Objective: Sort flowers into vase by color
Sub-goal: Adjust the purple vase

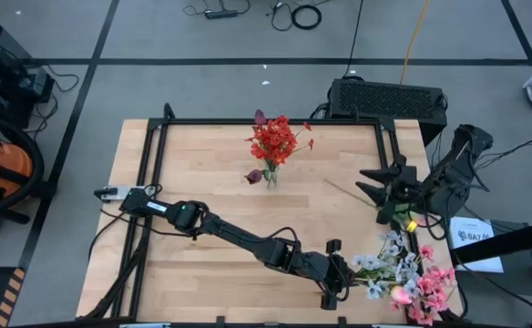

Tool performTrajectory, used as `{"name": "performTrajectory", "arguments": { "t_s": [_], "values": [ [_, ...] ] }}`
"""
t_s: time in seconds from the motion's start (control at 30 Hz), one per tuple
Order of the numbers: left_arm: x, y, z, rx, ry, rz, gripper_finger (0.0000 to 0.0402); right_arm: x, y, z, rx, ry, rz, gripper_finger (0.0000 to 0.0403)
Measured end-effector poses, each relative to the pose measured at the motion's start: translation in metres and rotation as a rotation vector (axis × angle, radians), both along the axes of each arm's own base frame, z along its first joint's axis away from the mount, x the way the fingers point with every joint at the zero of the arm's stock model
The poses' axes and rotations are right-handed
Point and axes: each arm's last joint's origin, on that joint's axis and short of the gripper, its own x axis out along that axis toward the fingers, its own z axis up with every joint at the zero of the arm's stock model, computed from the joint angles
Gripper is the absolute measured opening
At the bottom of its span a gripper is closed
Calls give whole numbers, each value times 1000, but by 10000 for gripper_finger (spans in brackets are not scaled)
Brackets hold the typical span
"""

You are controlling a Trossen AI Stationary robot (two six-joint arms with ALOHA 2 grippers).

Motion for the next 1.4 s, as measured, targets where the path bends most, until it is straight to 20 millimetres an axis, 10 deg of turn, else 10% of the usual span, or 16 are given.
{"name": "performTrajectory", "arguments": {
  "t_s": [0.47,0.83,1.4],
  "values": [
    [0,0,0,-1,0,0,109,8,-10,-1,56,-17,-104,293],
    [0,0,0,-1,0,0,109,14,-12,-3,74,34,-1,17],
    [0,0,2,-6,-17,0,109,11,-15,-1,144,-1,7,218]
  ]
}}
